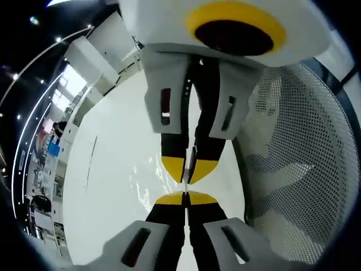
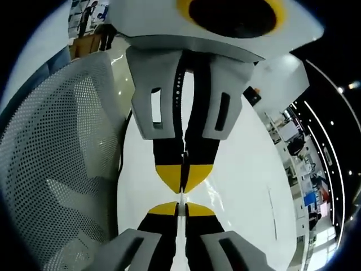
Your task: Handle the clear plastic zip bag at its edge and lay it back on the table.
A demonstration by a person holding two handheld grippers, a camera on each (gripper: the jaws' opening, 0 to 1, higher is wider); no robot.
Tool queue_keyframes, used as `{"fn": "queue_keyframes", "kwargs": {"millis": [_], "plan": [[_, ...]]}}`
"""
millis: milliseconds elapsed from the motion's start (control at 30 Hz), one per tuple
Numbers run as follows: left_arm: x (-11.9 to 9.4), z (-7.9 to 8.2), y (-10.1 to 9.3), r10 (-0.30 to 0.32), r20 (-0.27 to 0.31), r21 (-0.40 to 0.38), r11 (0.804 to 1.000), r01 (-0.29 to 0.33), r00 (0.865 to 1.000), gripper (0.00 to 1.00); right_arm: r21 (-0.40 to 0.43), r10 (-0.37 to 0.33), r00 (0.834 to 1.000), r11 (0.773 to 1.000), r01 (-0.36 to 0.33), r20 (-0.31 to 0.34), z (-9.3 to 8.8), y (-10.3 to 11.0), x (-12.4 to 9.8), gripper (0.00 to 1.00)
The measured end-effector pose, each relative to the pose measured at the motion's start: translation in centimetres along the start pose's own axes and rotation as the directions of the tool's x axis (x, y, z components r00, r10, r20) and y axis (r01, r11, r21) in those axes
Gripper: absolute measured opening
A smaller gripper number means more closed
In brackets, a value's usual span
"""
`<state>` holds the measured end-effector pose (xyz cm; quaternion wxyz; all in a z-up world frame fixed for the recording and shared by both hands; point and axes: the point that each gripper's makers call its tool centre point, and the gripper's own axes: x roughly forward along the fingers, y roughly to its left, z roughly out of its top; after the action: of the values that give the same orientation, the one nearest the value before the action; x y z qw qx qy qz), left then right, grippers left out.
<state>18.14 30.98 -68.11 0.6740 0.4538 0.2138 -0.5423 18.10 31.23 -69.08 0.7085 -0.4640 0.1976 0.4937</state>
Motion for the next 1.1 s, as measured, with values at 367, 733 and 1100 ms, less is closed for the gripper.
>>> {"fn": "queue_keyframes", "kwargs": {"millis": [367, 733, 1100], "plan": [[0.0, -0.5, -0.5, -0.017, -0.011, -0.041, 0.999, 0.016, 1.000, 0.00, -0.021, 0.017, 1.000, 1.000, -0.017, -0.004, 0.0, 0.5, 0.3, 0.00], [-0.1, -1.5, -0.5, -0.016, -0.029, -0.070, 0.997, 0.014, 0.999, 0.00, -0.014, 0.023, 1.000, 1.000, -0.023, -0.021, -0.5, 0.5, 0.5, 0.00], [-0.3, -2.0, -0.1, -0.005, -0.022, -0.118, 0.993, 0.002, 1.000, 0.00, 0.006, 0.019, 1.000, 1.000, -0.019, -0.015, -0.6, 0.2, 0.4, 0.00]]}}
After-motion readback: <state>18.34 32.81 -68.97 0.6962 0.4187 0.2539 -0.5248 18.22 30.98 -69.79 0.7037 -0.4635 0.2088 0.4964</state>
